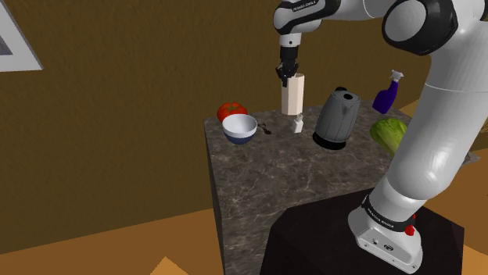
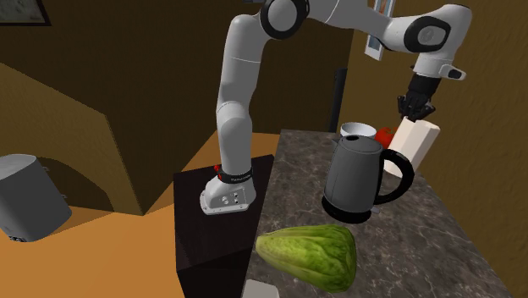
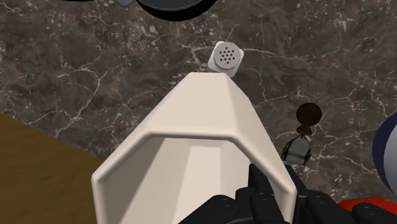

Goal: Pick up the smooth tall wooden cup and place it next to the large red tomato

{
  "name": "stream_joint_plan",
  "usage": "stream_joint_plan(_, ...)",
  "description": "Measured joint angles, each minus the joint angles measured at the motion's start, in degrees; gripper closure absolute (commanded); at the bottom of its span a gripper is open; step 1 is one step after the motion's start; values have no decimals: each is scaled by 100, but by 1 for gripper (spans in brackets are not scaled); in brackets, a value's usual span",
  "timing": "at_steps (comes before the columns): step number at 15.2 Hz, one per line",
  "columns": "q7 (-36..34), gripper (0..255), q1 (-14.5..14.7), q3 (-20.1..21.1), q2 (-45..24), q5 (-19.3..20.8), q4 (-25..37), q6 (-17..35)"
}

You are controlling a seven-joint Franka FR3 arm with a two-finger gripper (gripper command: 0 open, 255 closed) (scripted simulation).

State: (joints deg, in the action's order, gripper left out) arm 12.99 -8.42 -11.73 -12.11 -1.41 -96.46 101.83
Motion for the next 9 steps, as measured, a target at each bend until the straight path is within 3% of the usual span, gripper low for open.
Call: stream_joint_plan(9,11,255,6,15,-88,-28,-461,643)
